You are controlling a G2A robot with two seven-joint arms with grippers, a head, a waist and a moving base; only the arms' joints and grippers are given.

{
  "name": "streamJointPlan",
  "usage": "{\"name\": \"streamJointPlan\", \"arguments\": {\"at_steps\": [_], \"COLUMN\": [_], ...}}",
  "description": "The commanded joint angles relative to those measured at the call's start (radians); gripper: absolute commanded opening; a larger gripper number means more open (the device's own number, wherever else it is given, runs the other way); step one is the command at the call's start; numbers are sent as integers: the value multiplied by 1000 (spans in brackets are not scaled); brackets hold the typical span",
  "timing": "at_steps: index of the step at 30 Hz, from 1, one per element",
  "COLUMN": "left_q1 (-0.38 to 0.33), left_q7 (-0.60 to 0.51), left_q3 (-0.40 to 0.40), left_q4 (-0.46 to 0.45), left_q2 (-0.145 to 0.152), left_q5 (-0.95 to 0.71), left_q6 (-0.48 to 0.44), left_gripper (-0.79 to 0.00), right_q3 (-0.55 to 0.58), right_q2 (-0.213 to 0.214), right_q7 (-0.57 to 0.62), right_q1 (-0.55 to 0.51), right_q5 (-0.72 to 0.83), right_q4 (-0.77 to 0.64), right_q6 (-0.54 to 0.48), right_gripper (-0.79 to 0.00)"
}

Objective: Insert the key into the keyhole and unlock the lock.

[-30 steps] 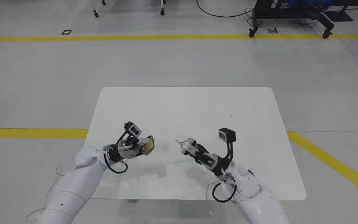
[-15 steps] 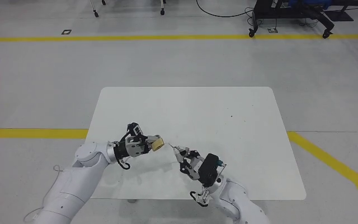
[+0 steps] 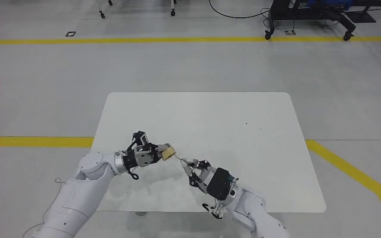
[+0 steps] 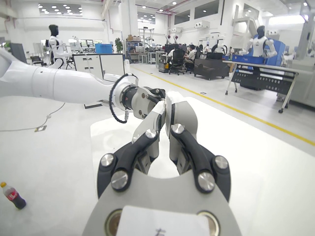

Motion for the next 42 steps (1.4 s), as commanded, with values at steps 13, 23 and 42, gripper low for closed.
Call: {"name": "streamJointPlan", "arguments": {"at_steps": [13,23,42], "left_q1": [-15,-47,-14], "left_q7": [52,209,228], "left_q3": [28,62,65], "left_q4": [-136,-149,-220], "left_q2": [18,10,26], "left_q5": [105,185,283], "left_q6": [424,421,462], "left_gripper": [-785,-785,-785], "right_q3": [73,23,-69], "right_q2": [56,60,53], "right_q7": [-82,11,162], "right_q1": [-117,-125,-75], "right_q5": [-711,-900,-1101], "right_q4": [-117,-120,-60], "right_q6": [237,323,369], "right_gripper": [-785,-785,-785]}}
